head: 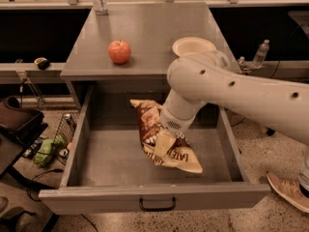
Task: Pick brown chip bag from top drawer and place on counter
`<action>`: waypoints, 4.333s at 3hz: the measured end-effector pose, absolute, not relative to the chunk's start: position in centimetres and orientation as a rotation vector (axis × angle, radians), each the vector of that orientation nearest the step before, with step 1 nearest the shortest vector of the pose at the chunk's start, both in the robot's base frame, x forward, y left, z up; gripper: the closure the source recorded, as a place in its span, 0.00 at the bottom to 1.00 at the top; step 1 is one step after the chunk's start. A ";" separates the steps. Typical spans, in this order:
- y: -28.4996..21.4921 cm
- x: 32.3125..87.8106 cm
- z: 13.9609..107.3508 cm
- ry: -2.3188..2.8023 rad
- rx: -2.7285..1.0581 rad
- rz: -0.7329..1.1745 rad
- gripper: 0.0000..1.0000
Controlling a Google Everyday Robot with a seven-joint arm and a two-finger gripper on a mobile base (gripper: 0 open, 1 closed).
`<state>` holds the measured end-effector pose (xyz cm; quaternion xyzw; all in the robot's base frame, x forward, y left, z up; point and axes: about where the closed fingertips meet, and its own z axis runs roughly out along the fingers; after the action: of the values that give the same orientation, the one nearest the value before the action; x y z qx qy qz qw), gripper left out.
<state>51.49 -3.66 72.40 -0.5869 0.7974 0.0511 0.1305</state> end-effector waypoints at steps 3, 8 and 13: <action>-8.2 58.4 91.8 2.257 -1.680 -0.029 1.00; -7.8 64.9 105.9 2.202 -1.320 -0.342 1.00; 2.3 91.4 99.9 1.964 -0.871 -0.136 1.00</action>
Offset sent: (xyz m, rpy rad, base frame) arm 0.0878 -0.0546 0.2162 -0.0289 -0.1620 -0.0057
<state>91.40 2.32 99.88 -0.3562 0.8029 -0.0556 0.4747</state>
